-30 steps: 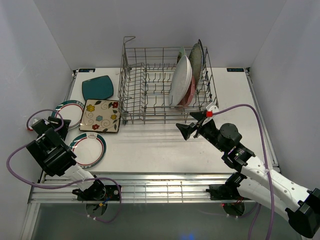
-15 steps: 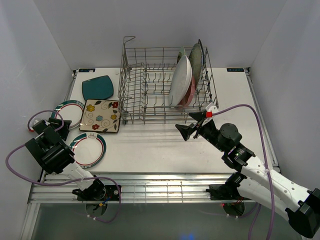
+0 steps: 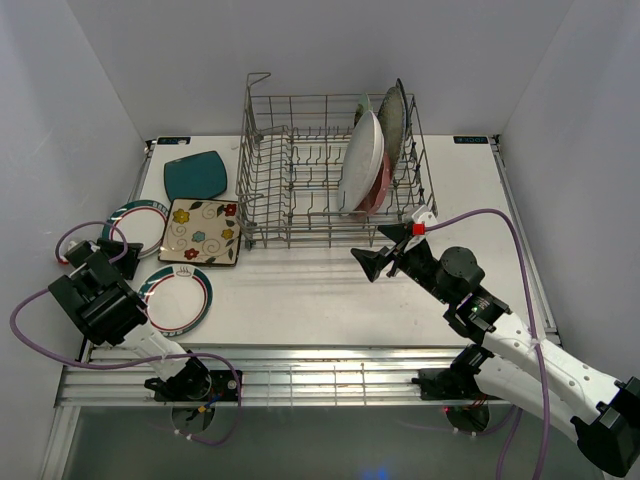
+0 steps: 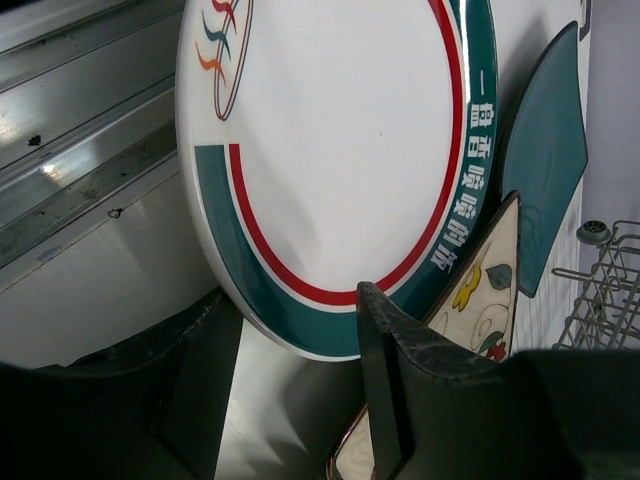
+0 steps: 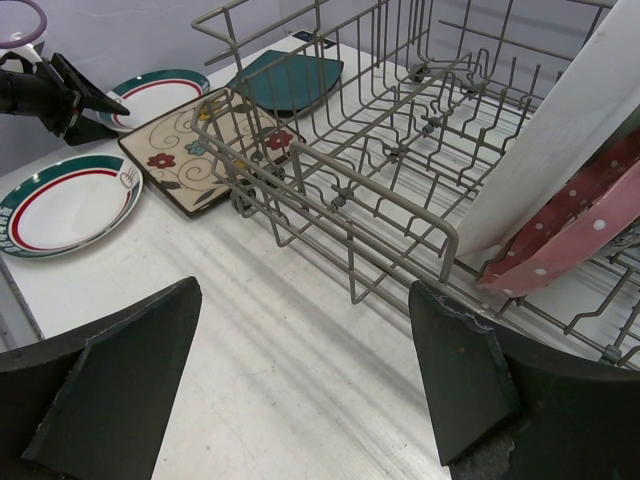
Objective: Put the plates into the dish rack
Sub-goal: Pick up the plate from the corner of the board.
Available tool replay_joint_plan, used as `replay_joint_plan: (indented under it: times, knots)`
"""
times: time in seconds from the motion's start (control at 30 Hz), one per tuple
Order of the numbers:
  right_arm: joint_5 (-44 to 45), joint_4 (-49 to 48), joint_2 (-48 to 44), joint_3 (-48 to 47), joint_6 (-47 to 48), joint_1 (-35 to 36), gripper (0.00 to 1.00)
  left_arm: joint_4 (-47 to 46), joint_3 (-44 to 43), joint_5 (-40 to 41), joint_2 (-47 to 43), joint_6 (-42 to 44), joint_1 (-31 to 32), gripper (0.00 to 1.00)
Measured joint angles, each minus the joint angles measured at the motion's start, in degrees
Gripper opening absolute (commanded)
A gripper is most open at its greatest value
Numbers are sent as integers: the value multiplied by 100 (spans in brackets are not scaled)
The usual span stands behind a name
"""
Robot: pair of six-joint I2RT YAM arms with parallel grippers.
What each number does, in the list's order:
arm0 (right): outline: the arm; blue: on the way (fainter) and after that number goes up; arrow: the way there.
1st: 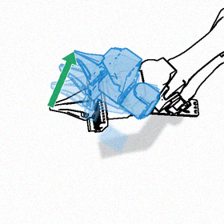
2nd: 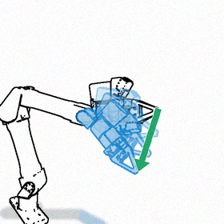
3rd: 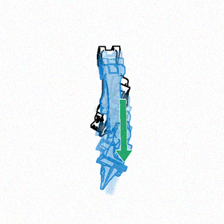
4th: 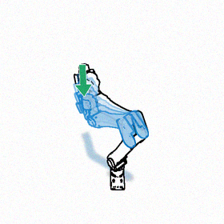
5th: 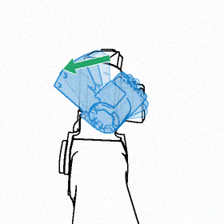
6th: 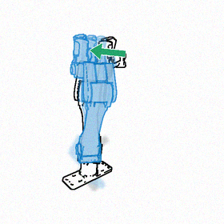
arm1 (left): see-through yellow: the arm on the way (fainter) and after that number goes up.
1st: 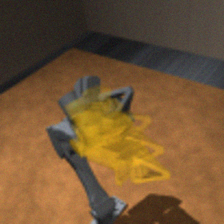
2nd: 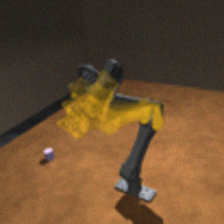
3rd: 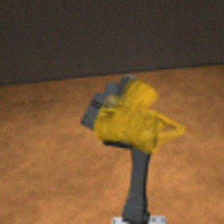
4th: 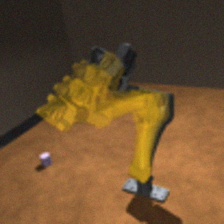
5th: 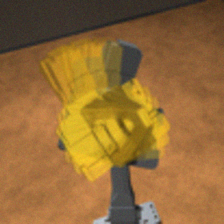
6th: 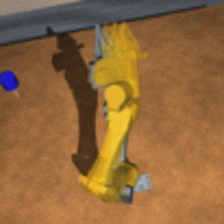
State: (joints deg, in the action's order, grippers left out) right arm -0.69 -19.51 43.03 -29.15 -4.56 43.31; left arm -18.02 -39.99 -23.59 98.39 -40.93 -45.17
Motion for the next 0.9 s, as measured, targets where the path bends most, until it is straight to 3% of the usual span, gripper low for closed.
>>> replay_joint_plan:
  times: [0.4,0.57,0.9]
  knots:
    - [-37,0,-2,0,0,0,90,-46,0,-24,107,-7,-11,42]
    - [-63,0,-2,0,0,0,90,-42,0,-31,122,-9,-17,27]
    - [-98,0,-2,0,0,0,90,-46,101,-131,-55,-70,-42,25]
